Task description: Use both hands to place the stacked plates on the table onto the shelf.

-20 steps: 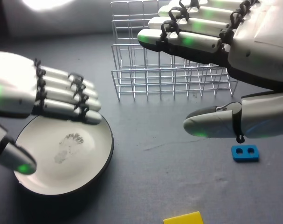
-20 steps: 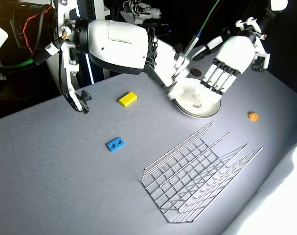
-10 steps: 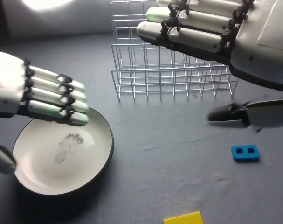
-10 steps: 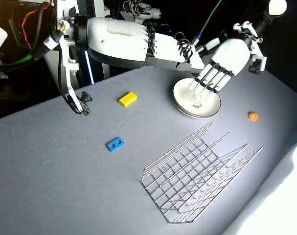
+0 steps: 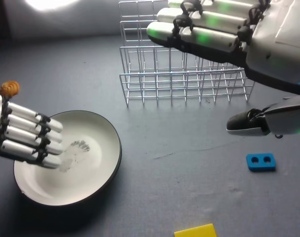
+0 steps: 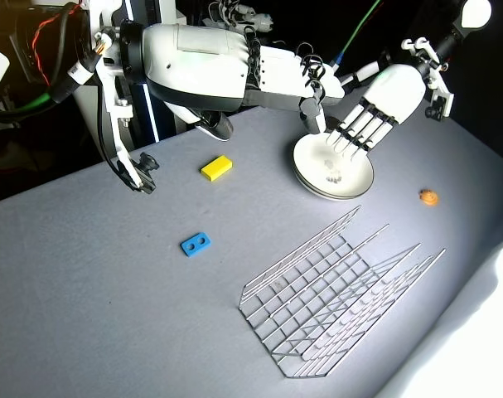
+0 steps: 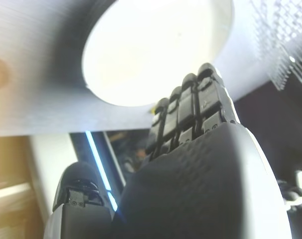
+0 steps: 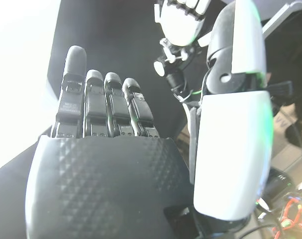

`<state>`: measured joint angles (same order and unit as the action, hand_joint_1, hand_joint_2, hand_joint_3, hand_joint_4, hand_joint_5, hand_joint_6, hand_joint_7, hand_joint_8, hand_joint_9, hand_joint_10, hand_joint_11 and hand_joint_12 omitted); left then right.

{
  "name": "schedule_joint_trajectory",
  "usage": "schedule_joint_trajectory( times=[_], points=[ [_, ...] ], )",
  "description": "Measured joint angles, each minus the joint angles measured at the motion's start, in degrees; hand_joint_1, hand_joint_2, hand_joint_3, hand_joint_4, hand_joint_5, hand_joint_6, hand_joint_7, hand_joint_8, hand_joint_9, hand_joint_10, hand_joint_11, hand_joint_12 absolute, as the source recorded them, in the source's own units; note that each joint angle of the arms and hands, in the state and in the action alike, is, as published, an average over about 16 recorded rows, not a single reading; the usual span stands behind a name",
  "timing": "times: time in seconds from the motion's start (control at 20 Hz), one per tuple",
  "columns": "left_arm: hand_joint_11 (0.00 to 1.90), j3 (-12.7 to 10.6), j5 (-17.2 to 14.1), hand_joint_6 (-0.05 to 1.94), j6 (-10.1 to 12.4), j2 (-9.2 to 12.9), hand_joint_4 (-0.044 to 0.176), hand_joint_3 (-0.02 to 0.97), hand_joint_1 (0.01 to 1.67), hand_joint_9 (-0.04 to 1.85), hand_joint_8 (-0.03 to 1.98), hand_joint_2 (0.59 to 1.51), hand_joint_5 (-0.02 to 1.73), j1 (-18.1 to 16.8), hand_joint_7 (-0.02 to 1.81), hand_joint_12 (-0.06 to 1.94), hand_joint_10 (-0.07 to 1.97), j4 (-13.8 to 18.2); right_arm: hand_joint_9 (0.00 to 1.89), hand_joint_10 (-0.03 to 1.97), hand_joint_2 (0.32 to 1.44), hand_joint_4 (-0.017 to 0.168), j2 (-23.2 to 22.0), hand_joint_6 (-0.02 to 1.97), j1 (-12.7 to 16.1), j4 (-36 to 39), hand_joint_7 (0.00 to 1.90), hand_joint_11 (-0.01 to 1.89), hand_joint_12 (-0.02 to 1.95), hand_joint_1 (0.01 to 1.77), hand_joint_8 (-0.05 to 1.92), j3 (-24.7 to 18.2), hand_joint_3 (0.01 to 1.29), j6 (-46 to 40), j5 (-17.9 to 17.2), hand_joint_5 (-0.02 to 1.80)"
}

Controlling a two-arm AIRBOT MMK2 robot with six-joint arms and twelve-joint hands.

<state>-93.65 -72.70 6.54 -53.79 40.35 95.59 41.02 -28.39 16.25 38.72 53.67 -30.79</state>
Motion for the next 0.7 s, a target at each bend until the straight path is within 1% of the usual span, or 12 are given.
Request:
schedule_joint_trajectory(
  times=[0.1, 0.3, 0.7],
  points=[
    [0.02, -0.47, -0.04, 0.00, -0.96, -0.10, 0.007, 0.025, 0.01, 0.02, -0.01, 1.121, 0.02, 1.84, 0.02, -0.02, 0.00, -0.35, 0.02, 0.01, 0.86, -0.002, 0.00, 0.02, 0.01, 0.85, 0.02, 0.02, 0.81, 1.08, 0.01, 0.00, 0.03, -0.73, 0.57, 0.02],
    [0.02, -1.67, 0.23, 0.00, -2.44, -0.61, 0.007, 0.023, 0.01, 0.02, -0.01, 1.122, 0.02, 4.85, 0.02, -0.02, 0.00, -1.10, 0.02, 0.01, 0.88, -0.002, 0.00, 0.02, 0.00, 2.54, 0.02, 0.02, 0.78, 1.05, 0.01, -0.01, 0.03, -1.08, 1.42, 0.02],
    [0.02, -4.84, 1.06, 0.00, -3.60, -2.29, 0.003, 0.019, 0.01, 0.02, -0.01, 1.123, 0.02, 8.17, 0.02, -0.02, 0.00, -2.30, 0.01, 0.01, 0.92, -0.002, 0.08, 0.02, -0.51, 5.67, 0.02, 0.02, 0.67, 1.01, 0.01, -0.01, 0.03, 0.22, 1.89, 0.02]
  ],
)
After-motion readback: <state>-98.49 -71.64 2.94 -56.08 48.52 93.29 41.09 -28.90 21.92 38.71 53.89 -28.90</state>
